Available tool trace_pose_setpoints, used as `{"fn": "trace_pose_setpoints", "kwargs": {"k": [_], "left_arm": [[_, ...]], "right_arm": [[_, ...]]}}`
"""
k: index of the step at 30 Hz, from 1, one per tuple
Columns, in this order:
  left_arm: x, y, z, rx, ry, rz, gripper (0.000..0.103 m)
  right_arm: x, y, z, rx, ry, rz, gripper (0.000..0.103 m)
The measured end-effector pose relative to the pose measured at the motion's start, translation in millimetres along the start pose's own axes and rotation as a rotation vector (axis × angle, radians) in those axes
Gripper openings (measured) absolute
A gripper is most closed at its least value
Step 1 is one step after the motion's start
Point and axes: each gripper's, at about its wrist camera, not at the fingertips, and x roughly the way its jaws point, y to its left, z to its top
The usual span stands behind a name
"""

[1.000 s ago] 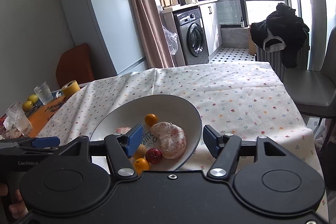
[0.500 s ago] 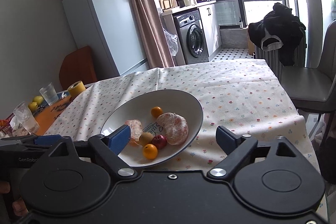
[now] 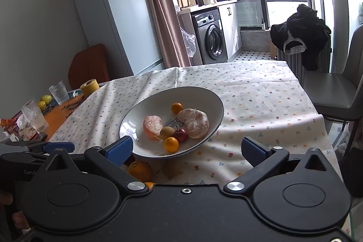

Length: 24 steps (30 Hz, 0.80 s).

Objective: Organize fruits
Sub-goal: 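Withdraw both tools from the bowl toward the remaining oranges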

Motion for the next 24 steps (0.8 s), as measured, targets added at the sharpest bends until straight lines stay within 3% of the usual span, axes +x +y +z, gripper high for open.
{"fn": "trace_pose_setpoints", "kwargs": {"k": [13,24], "left_arm": [[-22,-4,-12,0.039,0.000,-0.020,0.095],[-27,7,-25,0.014,0.019,-0.016,0.095]], "right_arm": [[-25,16,-13,-0.041,-0.050,0.025,0.103],[-23,21,-25,-0.029,0.035,0.043,0.103]]}}
